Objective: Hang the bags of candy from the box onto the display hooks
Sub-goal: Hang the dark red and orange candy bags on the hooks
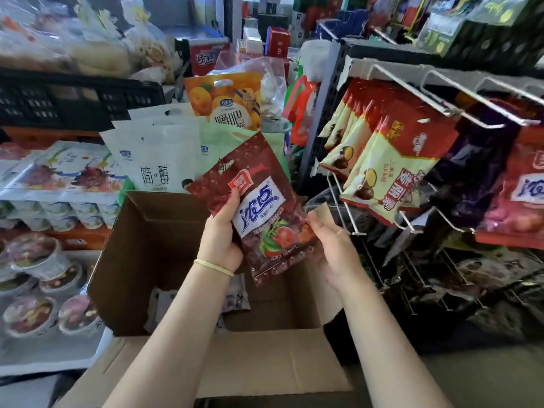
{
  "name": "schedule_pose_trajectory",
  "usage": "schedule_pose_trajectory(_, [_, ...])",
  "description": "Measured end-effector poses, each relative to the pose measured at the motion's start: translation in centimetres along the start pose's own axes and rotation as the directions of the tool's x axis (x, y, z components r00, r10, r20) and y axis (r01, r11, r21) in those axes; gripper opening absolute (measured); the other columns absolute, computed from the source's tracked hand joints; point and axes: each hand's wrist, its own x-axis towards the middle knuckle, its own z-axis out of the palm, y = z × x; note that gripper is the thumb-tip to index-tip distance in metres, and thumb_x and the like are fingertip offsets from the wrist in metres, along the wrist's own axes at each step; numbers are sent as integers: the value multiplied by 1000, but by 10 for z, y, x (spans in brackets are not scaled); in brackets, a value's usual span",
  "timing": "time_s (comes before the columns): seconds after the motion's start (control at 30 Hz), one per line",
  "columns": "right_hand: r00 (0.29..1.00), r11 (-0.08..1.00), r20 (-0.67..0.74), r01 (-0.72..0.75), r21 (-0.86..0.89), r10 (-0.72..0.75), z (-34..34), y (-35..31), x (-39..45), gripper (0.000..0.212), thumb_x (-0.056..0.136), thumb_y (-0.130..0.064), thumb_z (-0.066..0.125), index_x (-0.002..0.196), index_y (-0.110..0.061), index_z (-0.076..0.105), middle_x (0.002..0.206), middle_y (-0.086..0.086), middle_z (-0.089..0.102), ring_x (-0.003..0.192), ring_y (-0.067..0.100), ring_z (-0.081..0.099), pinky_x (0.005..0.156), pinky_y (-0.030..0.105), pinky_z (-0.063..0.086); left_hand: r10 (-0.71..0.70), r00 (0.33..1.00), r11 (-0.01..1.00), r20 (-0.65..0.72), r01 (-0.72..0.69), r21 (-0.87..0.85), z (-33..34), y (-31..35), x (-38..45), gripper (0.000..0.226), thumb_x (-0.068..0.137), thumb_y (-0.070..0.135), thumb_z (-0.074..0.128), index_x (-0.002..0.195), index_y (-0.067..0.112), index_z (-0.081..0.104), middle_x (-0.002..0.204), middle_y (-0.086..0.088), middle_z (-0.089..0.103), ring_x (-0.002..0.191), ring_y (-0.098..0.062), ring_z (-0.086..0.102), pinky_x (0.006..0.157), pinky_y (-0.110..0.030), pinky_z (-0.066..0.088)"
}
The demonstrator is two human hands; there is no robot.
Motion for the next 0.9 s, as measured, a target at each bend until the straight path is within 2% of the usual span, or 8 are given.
schedule_pose_trajectory(0.1, [993,992,86,87,-93,-79,-39,-20,-4,20,100,-18,57,113,-15,72,106,7,75,101,24,70,79,30,58,152,988,987,-2,-151,60,43,-3,-16,46,93,33,68,128,4,64,117,-15,73,103,-33,72,85,-45,60])
schedule_pose_trajectory(0.23, [945,943,287,232,-239,-159,-97,-47,-16,50,81,-30,81,127,-26,63,124,1,70,118,20,65,102,37,52,280,954,946,107,-293,140,106,-13,-41,31,86,25,71,110,6,69,107,-15,76,93,-31,74,81,-43,61])
schedule_pose_trajectory(0.4, [930,902,303,301,-310,-206,-165,-82,-28,25,86,-13,71,107,-26,71,101,-15,77,99,1,71,84,15,52,344,921,914,182,-373,159,184,-49,-60,14,78,25,72,86,14,76,91,-11,78,79,-26,76,75,-41,63])
schedule_pose_trajectory(0.47, [923,868,297,344,-357,-244,-195,-93,-30,17,89,-27,65,103,-25,74,97,-14,77,96,1,71,83,14,49,365,915,904,171,-393,168,210,-67,-60,11,84,23,70,80,16,77,88,-10,78,76,-24,75,71,-37,63])
schedule_pose_trajectory(0.6, [916,801,263,395,-450,-304,-254,-111,-37,56,88,-64,51,84,-11,71,77,15,70,72,18,66,75,17,50,374,913,892,164,-402,207,254,-107,-55,9,89,21,69,89,18,78,94,-10,78,82,-24,75,75,-38,61])
schedule_pose_trajectory(0.73, [852,792,56,506,-343,-520,-293,-132,-47,25,88,-41,61,82,-20,73,76,-12,75,74,1,68,65,21,52,305,928,881,212,-360,306,306,-153,-53,13,94,23,66,83,18,72,81,-2,78,74,-17,75,73,-34,58])
schedule_pose_trajectory(0.8, [790,748,-87,530,-400,-607,-314,-137,-46,29,90,-42,63,79,-18,74,71,-1,74,70,8,66,60,33,48,267,939,886,218,-328,328,329,-172,-52,22,101,27,57,85,17,68,73,4,77,72,-12,75,72,-32,59])
schedule_pose_trajectory(0.9, [748,752,-203,528,-394,-632,-343,-141,-46,17,97,-39,59,91,-29,71,86,-8,75,83,7,70,68,33,52,260,938,877,228,-328,350,353,-195,-48,35,102,34,57,100,2,71,102,-18,76,100,-37,72,94,-55,55])
